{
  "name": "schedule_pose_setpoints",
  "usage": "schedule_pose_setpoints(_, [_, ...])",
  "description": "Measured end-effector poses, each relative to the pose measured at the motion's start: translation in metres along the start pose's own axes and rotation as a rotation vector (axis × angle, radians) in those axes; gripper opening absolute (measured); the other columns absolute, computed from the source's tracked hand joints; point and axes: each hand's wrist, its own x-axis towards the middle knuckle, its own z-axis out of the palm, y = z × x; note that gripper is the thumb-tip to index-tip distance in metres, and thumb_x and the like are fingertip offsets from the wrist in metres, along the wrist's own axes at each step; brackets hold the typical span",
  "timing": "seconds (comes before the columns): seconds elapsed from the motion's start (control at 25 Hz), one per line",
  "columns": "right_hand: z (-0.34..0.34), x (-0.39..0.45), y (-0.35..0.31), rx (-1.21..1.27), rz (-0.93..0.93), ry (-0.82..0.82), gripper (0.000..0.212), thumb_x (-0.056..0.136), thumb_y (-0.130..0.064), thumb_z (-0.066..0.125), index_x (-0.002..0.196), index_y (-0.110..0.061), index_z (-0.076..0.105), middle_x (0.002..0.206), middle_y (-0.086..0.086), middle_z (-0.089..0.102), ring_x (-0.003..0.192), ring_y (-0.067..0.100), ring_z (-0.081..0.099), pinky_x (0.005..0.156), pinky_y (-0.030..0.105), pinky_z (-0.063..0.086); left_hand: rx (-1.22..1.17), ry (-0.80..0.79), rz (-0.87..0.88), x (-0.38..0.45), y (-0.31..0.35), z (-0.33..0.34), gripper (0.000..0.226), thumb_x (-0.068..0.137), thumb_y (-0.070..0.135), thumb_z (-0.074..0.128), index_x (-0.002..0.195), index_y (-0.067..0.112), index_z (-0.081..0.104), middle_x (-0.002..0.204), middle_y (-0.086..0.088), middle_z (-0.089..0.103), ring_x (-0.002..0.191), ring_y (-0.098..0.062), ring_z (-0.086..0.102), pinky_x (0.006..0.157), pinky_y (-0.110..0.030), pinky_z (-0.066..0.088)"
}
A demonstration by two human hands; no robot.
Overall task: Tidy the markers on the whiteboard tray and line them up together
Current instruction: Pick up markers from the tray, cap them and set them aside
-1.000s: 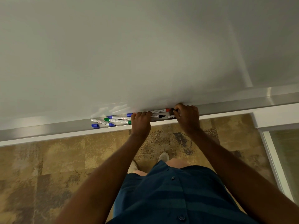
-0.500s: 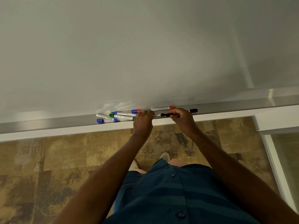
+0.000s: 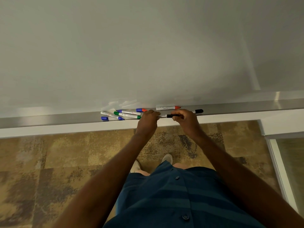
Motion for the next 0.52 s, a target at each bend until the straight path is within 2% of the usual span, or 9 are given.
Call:
schedule_pose_setpoints(0.2, [-0.004, 0.000, -0.001, 0.051, 0.011, 0.006, 0.027, 0.093, -0.011, 0.069, 0.121, -0.012, 0.072, 0.109, 0.001, 0.073, 0.089, -0.004, 0.065, 0.074, 0.002, 0.047, 0.014, -0.004, -0.009, 0.004, 0.008, -0.007, 0.019, 0.093, 0.000, 0.057, 0.095, 0.011, 0.072, 0.090, -0.010, 0.069, 0.075, -0.019, 0.057, 0.063, -0.027, 0.040])
schedule_pose_setpoints(0.44, [-0.011, 0.003, 0.001, 0.085, 0.026, -0.012, 0.028, 0.093, -0.010, 0.070, 0.120, -0.012, 0.072, 0.106, 0.000, 0.074, 0.086, -0.001, 0.069, 0.075, 0.007, 0.052, 0.057, 0.005, -0.051, 0.008, 0.018, -0.004, 0.025, 0.086, -0.007, 0.058, 0.092, 0.013, 0.071, 0.086, -0.007, 0.067, 0.073, -0.017, 0.053, 0.058, -0.029, 0.043])
schedule_pose_setpoints(0.52, [-0.012, 0.003, 0.005, 0.086, 0.033, -0.012, 0.028, 0.092, -0.008, 0.070, 0.120, -0.013, 0.072, 0.107, 0.000, 0.074, 0.087, 0.000, 0.069, 0.080, 0.012, 0.055, 0.065, -0.005, -0.046, 0.008, 0.018, -0.001, 0.023, 0.086, -0.005, 0.059, 0.092, 0.013, 0.071, 0.086, -0.007, 0.066, 0.074, -0.018, 0.055, 0.056, -0.030, 0.046])
